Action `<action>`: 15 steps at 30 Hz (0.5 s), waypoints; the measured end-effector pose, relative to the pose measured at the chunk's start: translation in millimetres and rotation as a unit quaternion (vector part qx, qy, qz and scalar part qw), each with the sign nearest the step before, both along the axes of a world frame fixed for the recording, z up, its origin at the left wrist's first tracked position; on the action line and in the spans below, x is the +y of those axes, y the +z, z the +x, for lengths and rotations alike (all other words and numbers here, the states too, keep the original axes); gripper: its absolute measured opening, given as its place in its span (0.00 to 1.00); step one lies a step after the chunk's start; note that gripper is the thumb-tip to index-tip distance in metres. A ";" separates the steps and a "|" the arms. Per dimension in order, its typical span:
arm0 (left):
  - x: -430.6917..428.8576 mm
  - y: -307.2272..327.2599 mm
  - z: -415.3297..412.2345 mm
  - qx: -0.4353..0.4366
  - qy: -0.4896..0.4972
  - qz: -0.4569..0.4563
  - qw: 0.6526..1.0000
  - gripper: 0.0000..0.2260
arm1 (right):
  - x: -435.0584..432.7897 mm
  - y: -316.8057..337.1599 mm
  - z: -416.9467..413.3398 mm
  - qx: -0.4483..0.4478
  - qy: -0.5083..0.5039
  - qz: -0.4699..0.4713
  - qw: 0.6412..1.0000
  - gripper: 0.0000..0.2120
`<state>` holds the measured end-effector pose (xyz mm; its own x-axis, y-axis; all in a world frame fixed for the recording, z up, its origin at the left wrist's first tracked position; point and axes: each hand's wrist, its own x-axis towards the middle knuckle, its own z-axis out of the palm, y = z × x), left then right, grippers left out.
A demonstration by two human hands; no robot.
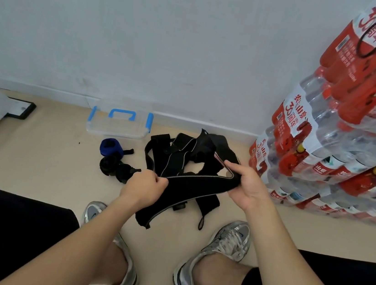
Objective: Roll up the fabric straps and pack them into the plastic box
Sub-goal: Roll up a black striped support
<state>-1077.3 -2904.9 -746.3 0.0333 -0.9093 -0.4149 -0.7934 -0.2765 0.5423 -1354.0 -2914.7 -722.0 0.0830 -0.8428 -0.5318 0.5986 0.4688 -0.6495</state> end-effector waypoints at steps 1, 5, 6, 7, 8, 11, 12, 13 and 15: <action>0.6 0.5 -1.5 0.002 -0.007 -0.001 1.000 0.18 | -0.8 -1.3 -2.3 0.006 0.003 -0.016 1.000 0.15; 3.0 -1.5 -5.9 0.008 -0.028 0.000 1.000 0.17 | -5.3 2.7 -4.5 0.013 0.001 -0.079 0.997 0.27; 3.2 -1.9 -6.2 0.015 -0.033 0.003 0.999 0.17 | -6.2 3.1 -6.4 0.009 -0.001 -0.089 0.996 0.29; 3.2 -2.3 -6.1 0.023 -0.040 0.006 0.999 0.17 | -6.6 3.8 -8.2 0.002 0.001 -0.098 0.995 0.30; 2.8 -2.7 -6.0 0.030 -0.047 0.006 0.998 0.17 | -6.6 4.6 -9.5 -0.009 0.004 -0.104 0.994 0.31; 1.0 -4.3 -5.1 0.042 -0.062 0.002 0.997 0.17 | -8.1 6.4 -11.6 -0.041 -0.004 -0.092 0.995 0.33; 0.5 -5.3 -4.7 0.043 -0.065 0.001 0.997 0.17 | -8.1 7.1 -10.4 -0.048 -0.016 -0.078 0.996 0.31; 0.0 -6.3 -4.1 0.044 -0.066 0.001 0.997 0.17 | -8.9 6.5 -9.6 -0.046 -0.030 -0.063 0.997 0.29; -0.7 -9.3 -2.4 0.044 -0.063 0.002 0.997 0.17 | -9.6 5.2 -8.1 -0.039 -0.059 -0.037 0.997 0.19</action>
<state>-1079.7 -2905.7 -755.5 -0.1181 -0.9024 -0.4143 -0.7714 -0.1794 0.6105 -1362.2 -2924.4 -716.9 0.0201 -0.8857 -0.4638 0.6965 0.3452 -0.6291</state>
